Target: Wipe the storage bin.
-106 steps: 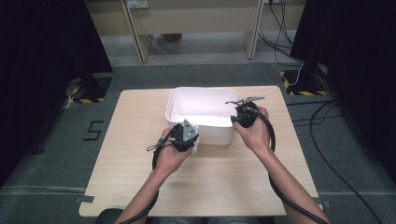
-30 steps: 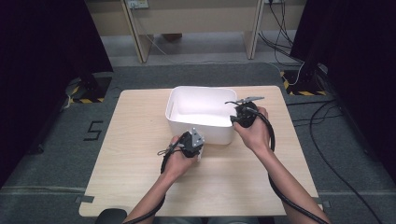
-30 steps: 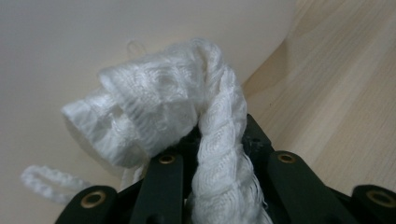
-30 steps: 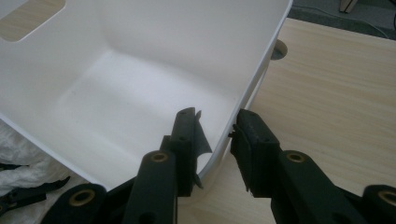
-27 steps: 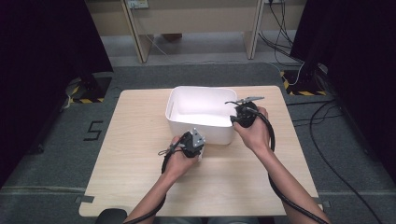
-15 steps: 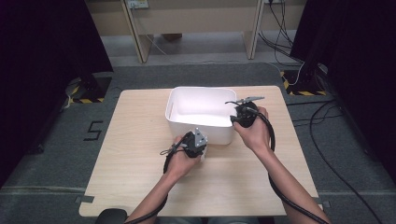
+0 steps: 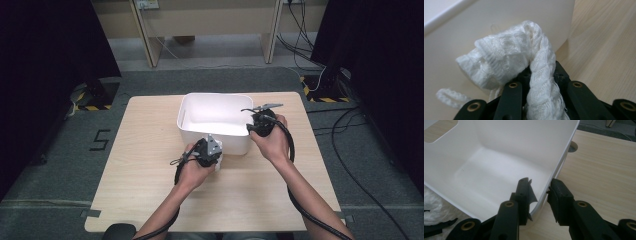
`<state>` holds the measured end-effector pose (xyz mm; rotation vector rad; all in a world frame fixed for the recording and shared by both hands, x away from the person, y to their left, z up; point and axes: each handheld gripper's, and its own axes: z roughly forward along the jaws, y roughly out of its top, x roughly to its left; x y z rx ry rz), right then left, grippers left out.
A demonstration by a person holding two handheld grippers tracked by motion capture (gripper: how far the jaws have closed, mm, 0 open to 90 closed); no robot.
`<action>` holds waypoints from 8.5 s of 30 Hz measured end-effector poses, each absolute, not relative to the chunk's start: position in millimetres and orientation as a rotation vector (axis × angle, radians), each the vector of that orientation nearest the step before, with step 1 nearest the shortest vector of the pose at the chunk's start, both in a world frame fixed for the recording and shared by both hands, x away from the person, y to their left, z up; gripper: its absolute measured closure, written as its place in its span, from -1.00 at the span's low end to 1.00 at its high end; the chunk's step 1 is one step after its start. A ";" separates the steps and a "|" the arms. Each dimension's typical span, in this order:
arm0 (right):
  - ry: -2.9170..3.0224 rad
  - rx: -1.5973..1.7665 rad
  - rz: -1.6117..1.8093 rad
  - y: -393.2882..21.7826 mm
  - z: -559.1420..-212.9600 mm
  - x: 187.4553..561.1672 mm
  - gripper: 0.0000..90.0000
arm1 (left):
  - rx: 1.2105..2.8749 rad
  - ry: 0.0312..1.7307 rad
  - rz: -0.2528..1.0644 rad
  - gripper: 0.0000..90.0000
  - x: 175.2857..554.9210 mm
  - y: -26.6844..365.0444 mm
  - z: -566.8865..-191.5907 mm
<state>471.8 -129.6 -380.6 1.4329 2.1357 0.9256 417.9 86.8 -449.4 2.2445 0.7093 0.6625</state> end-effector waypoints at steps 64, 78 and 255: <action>2.133 1.435 0.927 -129.5 -380.6 472.2 0.56 | 2.234 0.650 0.678 0.64 416.2 71.1 -441.3; 2.132 1.434 0.926 -129.4 -380.6 472.2 0.56 | 2.252 0.650 0.660 0.64 418.4 67.3 -451.4; 2.130 1.434 0.932 -129.9 -380.6 472.6 0.57 | 2.307 0.585 0.605 0.65 423.2 17.9 -467.1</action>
